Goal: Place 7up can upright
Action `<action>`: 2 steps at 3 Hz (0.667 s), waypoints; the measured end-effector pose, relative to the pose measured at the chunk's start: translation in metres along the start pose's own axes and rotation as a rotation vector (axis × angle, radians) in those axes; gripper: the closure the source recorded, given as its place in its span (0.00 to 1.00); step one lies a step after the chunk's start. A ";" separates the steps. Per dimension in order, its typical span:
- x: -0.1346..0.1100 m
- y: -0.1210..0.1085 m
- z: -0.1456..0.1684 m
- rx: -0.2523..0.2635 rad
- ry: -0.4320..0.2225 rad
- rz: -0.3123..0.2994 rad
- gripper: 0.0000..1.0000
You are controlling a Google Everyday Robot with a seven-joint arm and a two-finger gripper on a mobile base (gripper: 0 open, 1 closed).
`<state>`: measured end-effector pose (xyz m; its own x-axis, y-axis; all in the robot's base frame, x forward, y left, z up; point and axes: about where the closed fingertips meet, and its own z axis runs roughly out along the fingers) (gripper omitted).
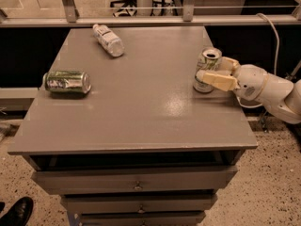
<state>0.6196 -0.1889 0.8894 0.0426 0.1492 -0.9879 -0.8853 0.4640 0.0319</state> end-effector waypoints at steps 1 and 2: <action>-0.006 0.000 -0.011 0.003 0.040 -0.018 0.00; -0.021 -0.001 -0.024 -0.006 0.109 -0.059 0.00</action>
Offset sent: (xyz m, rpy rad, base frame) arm -0.0208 -0.0561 0.0363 -0.2470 -0.0080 -0.0027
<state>0.6083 -0.2140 0.9068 0.0444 0.0259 -0.9987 -0.8855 0.4639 -0.0273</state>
